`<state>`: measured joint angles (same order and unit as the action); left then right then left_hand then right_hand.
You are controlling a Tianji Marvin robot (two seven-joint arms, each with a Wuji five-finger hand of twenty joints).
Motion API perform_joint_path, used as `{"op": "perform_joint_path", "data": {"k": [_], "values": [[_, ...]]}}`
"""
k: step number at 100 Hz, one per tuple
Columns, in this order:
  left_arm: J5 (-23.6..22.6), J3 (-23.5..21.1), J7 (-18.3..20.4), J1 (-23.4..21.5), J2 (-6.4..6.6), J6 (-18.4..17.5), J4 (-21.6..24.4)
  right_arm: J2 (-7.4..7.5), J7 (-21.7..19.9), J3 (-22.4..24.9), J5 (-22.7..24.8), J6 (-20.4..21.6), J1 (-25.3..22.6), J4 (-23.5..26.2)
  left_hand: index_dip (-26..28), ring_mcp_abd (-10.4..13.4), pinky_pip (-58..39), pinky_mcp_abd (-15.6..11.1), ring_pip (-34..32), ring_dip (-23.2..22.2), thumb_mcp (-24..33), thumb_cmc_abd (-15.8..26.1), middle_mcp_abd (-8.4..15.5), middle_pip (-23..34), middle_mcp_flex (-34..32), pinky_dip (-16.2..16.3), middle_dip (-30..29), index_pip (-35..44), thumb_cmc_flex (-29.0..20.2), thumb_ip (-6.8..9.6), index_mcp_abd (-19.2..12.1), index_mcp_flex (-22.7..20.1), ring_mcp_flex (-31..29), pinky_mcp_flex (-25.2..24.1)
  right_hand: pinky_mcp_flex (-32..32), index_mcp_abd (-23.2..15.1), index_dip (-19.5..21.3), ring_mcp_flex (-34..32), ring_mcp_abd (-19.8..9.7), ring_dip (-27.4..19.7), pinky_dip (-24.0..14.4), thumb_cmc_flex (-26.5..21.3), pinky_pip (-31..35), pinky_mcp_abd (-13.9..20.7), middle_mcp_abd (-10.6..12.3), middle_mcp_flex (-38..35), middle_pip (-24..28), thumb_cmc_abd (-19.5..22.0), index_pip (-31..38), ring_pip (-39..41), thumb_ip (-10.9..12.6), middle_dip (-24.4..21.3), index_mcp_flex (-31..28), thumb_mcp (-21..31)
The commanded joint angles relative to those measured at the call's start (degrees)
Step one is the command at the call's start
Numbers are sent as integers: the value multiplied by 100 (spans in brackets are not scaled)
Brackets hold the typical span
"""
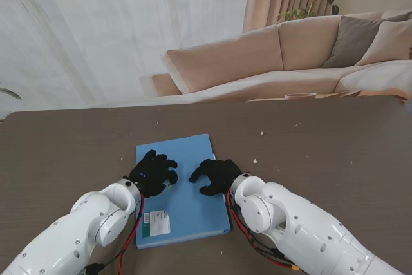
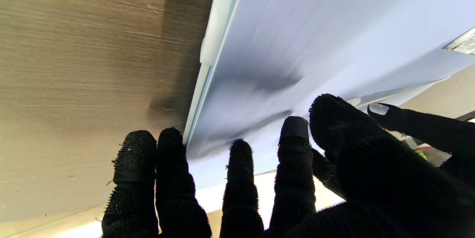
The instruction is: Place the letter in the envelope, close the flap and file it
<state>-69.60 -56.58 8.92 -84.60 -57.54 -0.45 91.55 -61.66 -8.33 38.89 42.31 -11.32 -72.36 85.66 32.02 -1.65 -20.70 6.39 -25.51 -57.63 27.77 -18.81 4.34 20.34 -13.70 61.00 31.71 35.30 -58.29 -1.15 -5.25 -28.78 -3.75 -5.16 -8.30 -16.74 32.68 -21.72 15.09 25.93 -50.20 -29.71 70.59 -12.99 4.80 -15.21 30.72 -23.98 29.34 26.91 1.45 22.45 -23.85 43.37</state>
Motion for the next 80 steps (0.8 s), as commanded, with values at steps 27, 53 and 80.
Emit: {"op": "perform_joint_path", "data": {"k": [27,53,80], "values": [[136,223,218,91,-62,104,11,-32,-74,-45,-31,27,-34,-35,-380,72,-187,114,-852,-600,-207,35,-33,2246,-228,-167,2813,-765,80,-182,-460,16,-1,-117,-13,24,59,26,-501,-44,-70,-36,-66,90,-144,-177,115,-24,18,-30,111,29,17,65],[389,327,287,181,-87,251,12,-42,-55,-75,-59,35,-4,-72,-15,71,-11,46,-625,-430,-2011,733,-227,1388,-168,-25,1580,-437,-812,-119,-400,-577,16,-143,-13,26,60,27,-501,-43,-70,-31,-66,90,-144,-175,115,-21,16,-30,110,31,23,62],[460,568,340,370,-100,490,-70,-43,-52,-75,-61,36,-4,-78,229,111,-5,-9,-441,-412,-1785,1325,-227,923,-141,45,2060,-26,-1561,-126,-218,-850,18,-132,-13,26,59,24,-510,-43,-70,-38,-66,90,-160,-173,112,-20,15,-31,117,30,19,66]]}}
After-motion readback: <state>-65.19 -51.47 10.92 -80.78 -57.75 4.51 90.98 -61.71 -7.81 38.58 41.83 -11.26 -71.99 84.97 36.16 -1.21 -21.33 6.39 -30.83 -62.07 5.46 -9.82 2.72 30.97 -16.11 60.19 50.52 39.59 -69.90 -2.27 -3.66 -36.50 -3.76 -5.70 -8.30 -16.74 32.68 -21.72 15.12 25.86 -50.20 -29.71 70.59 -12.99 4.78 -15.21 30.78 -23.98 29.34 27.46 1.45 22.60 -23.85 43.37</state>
